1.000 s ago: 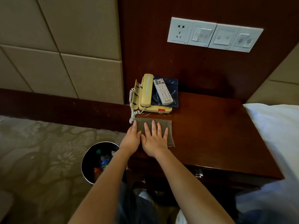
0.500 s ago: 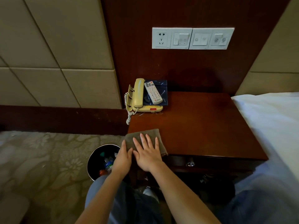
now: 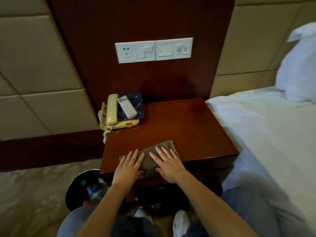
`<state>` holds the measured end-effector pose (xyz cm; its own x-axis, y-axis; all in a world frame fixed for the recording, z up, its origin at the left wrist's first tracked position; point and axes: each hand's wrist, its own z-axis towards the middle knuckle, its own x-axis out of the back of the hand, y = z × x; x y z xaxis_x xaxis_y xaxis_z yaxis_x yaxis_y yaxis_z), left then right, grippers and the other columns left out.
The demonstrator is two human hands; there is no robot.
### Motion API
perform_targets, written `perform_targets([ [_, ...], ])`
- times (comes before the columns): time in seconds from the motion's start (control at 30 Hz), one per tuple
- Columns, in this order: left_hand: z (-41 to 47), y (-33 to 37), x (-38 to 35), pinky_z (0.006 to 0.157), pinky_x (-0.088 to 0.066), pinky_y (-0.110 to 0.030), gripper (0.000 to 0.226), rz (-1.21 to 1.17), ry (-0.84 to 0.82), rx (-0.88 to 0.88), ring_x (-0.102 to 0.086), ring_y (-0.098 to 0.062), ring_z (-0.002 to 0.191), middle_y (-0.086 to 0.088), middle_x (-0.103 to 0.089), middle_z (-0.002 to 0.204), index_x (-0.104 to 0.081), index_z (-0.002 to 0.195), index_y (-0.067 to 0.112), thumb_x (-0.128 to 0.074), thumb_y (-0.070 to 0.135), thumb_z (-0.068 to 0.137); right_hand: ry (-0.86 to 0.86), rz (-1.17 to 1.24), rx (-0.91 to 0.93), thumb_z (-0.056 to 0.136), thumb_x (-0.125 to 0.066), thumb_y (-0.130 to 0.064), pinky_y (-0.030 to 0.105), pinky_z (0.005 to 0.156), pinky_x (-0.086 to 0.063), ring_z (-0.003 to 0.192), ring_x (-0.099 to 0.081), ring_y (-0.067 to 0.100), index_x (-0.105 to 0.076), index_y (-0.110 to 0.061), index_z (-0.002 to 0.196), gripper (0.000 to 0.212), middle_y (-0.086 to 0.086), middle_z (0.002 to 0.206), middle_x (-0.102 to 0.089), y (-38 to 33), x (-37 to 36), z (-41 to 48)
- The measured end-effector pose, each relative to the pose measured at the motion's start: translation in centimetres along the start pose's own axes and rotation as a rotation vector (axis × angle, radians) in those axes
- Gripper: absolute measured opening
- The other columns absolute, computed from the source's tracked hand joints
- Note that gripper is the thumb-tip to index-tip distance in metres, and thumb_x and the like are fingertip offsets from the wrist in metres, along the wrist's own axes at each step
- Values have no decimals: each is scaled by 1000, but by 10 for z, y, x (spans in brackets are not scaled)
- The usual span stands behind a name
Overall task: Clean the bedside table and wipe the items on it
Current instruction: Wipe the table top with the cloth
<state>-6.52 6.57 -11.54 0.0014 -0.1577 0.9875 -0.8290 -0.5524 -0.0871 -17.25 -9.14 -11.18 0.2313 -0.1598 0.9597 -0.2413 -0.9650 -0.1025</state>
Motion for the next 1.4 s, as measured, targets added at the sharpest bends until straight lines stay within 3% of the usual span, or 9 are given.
perform_targets([
  [0.43,81,169,23,119,1,-40,66,26,-51,-222,11,-24,147,-4,16,159,13,151,21,-24,45,102,57,-38,-243,102,-31,-42,41,118,2,148,10,20,11,-33,150,64,-2,160,16,165,-10,-83],
  [0.53,93,192,27,118,2,-41,67,11,-67,-247,11,-25,147,-5,15,159,11,151,20,-26,45,101,134,-101,-256,93,-47,-42,47,114,-22,144,-24,27,-11,-28,152,71,5,159,-17,182,-11,-91],
  [0.6,99,200,30,118,2,-41,68,2,-70,-260,11,-25,147,-5,15,159,10,151,19,-28,44,101,139,-81,-290,71,-60,-46,46,95,-47,123,-56,26,-35,-24,142,79,7,141,-51,189,-16,-90],
  [0.67,102,203,31,118,2,-41,68,5,-73,-269,11,-25,147,-6,15,159,10,152,18,-27,45,101,139,-84,-287,64,-67,-46,45,90,-50,117,-61,25,-40,-23,136,80,6,133,-58,189,-18,-89],
  [0.83,100,200,29,118,3,-40,67,-8,-70,-277,12,-24,147,-5,15,159,10,151,18,-25,45,102,133,-79,-297,74,-51,-41,50,101,-41,128,-51,30,-38,-20,143,74,11,144,-47,182,-17,-92],
  [0.93,98,193,27,119,3,-38,65,-11,-66,-294,12,-22,147,-4,15,160,11,151,17,-24,44,102,98,-60,-310,93,-27,-41,48,117,-5,148,-5,28,-2,-24,153,66,7,161,-1,171,-14,-93],
  [1.0,95,181,26,118,3,-38,66,-19,-72,-295,12,-21,147,-3,15,159,11,151,18,-23,46,102,84,-55,-324,101,-26,-38,46,117,5,148,10,25,11,-24,151,64,4,160,14,162,-12,-90],
  [1.23,73,107,20,119,5,-36,59,-108,-83,-231,15,-17,146,2,17,159,12,151,23,-7,48,101,-75,36,-239,99,-32,-41,50,115,9,145,20,23,16,-29,150,71,1,157,24,106,4,-52],
  [1.4,57,38,18,120,3,-37,56,-173,-109,-113,14,-17,146,2,16,159,11,152,24,-10,42,103,-226,160,-186,92,-38,-50,53,114,11,144,24,23,12,-31,151,80,1,156,28,48,29,1],
])
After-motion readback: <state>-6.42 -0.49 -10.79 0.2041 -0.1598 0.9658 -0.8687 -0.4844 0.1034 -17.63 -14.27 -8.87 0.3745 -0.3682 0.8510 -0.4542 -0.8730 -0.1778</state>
